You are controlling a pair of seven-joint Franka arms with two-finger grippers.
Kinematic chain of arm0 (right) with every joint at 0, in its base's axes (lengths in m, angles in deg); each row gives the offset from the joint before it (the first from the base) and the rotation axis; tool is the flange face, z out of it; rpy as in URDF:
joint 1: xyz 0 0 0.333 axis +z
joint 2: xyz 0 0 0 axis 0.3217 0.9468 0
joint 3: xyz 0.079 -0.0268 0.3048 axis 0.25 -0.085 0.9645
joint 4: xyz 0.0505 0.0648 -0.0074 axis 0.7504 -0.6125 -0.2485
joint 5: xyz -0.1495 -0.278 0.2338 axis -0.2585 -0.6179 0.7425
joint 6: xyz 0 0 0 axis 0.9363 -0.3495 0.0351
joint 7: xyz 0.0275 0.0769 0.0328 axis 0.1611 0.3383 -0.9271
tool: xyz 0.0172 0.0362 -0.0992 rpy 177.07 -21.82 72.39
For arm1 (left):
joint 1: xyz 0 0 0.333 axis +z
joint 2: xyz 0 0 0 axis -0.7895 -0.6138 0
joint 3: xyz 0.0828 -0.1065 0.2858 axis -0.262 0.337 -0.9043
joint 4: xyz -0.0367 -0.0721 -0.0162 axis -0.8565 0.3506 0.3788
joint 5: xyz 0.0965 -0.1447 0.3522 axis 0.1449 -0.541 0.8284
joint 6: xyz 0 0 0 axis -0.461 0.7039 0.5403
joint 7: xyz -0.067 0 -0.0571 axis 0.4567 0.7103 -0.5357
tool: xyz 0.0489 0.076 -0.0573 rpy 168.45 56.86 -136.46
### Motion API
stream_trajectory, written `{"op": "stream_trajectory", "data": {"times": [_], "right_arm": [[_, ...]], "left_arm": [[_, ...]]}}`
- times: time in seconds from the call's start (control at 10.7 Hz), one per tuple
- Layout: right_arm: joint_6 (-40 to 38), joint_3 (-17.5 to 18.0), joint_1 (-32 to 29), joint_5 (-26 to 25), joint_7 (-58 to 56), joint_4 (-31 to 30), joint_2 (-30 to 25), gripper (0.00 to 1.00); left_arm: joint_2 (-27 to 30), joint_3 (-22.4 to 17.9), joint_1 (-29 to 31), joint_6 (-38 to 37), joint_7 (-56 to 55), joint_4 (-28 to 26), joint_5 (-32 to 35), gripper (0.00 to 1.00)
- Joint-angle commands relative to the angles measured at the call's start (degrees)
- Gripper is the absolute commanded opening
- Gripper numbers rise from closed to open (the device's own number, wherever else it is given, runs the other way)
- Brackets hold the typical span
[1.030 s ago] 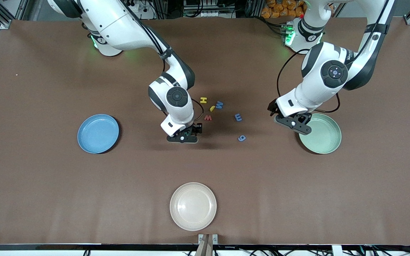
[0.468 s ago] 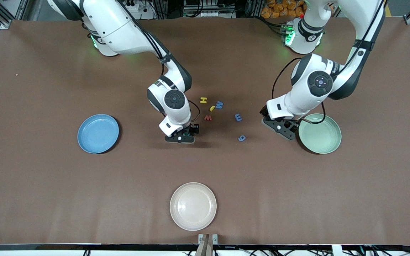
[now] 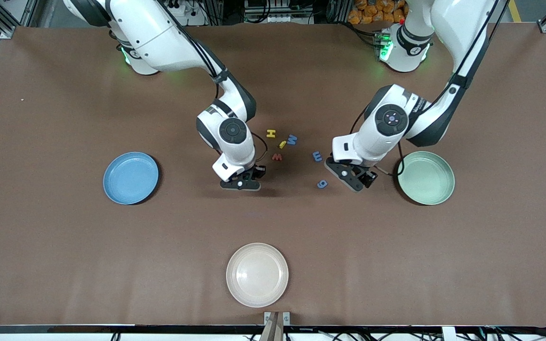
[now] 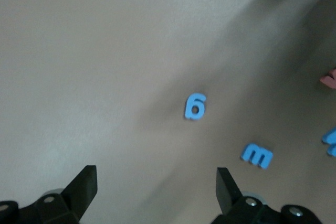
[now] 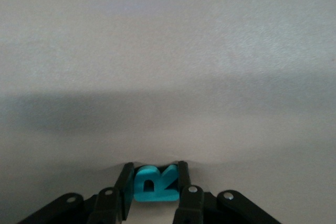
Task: Sort uppercase to blue plate, lowercase to green plate
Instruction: 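Place the teal R on the blue plate while the left gripper reaches the 6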
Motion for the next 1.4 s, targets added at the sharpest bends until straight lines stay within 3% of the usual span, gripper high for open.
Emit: {"op": "stream_trajectory", "data": {"times": [0.0, 0.19, 0.47, 0.66, 1.03, 1.12, 1.22, 1.31], "right_arm": [[-7.0, 2.2, -6.6, -0.8, -3.3, -1.0, -6.6, 0.0], [-13.6, 4.3, -15.4, -0.5, -13.9, -1.2, -11.5, 0.0], [-21.9, 4.4, -25.7, -0.4, -32.0, -3.9, -16.6, 0.0], [-21.4, 4.2, -31.0, -0.4, -42.1, -8.1, -18.2, 0.0], [-8.4, 3.1, -35.0, -0.7, -44.2, -18.1, -16.8, 0.0], [-8.2, 3.0, -35.0, -1.0, -44.5, -18.7, -16.6, 0.07], [-8.2, 2.9, -35.0, -1.0, -44.5, -18.7, -16.6, 0.69], [-8.4, 2.9, -34.9, -1.0, -44.0, -18.7, -16.7, 1.0]], "left_arm": [[-4.9, 0.0, -1.2, 5.3, 0.3, 2.0, 3.0, 1.0], [-7.3, -0.2, -2.5, 9.1, 0.1, 2.0, 5.5, 1.0], [-9.6, -0.6, -4.4, 11.1, -0.2, 2.1, 9.7, 1.0], [-10.1, -0.6, -4.7, 11.1, -2.2, 1.9, 14.3, 1.0], [-10.9, -1.2, -4.5, 11.1, -2.9, 1.4, 14.5, 1.0], [-11.2, -1.5, -4.7, 11.1, -2.9, 1.2, 14.5, 0.98], [-11.5, -1.6, -4.7, 11.1, -2.9, 1.2, 14.5, 0.93], [-12.2, -1.6, -4.7, 11.1, -2.9, 1.2, 14.5, 0.9]]}}
